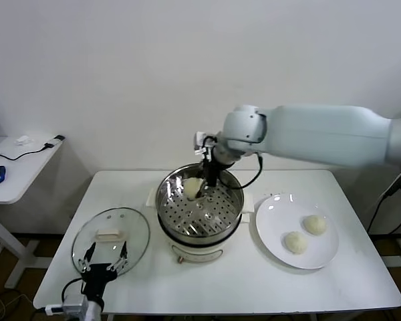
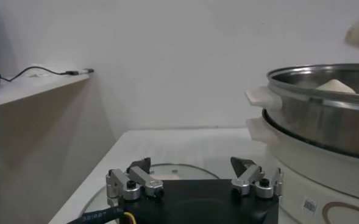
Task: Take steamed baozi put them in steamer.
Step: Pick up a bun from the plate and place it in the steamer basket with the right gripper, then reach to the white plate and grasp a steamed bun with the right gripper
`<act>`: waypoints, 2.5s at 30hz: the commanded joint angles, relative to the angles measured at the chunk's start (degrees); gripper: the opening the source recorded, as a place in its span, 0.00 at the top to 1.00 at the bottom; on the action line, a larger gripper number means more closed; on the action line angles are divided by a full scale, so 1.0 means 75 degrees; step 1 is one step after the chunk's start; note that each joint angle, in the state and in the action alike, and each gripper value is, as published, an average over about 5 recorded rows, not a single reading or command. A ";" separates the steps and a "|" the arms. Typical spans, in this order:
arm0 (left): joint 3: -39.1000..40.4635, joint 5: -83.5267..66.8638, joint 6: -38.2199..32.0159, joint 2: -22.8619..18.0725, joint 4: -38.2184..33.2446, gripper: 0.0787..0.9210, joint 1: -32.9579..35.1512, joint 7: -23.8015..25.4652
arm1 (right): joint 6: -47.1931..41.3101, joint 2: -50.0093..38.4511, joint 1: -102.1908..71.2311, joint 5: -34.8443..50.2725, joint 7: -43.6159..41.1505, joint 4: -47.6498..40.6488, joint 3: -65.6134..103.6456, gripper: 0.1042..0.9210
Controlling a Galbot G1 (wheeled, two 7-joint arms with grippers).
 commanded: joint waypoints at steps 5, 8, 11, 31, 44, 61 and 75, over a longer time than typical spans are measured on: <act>0.0004 0.0006 0.0005 -0.0020 -0.0012 0.12 -0.0022 0.0003 | -0.0343 0.1325 -0.1435 -0.0376 0.0618 -0.1385 0.0081 0.39; 0.0004 0.0005 0.0007 -0.0018 -0.0002 0.12 -0.0022 0.0001 | -0.0342 0.1366 -0.1580 -0.0466 0.0643 -0.1550 0.0156 0.39; 0.0006 0.0007 0.0004 -0.0023 0.0003 0.12 -0.0021 -0.0002 | -0.0340 0.1386 -0.1686 -0.0537 0.0639 -0.1660 0.0266 0.39; 0.0045 0.0064 0.0030 -0.0053 -0.0215 0.12 0.0071 -0.0002 | 0.1529 -0.0775 0.0534 -0.1522 -0.2052 -0.0867 0.0259 0.12; 0.0061 0.0036 0.0145 -0.0012 -0.0163 0.12 -0.0133 0.0005 | 0.2991 -0.5149 0.2075 -0.3309 -0.3700 0.0682 -0.2300 0.12; 0.0055 0.0229 0.0060 -0.0051 -0.0001 0.12 -0.0193 0.0025 | 0.1908 -0.5525 -0.1960 -0.5096 -0.2135 0.0506 -0.0548 0.12; 0.0039 0.0230 0.0061 -0.0064 0.0113 0.12 -0.0225 0.0029 | 0.1440 -0.4978 -0.3740 -0.5318 -0.1517 -0.0148 0.0955 0.12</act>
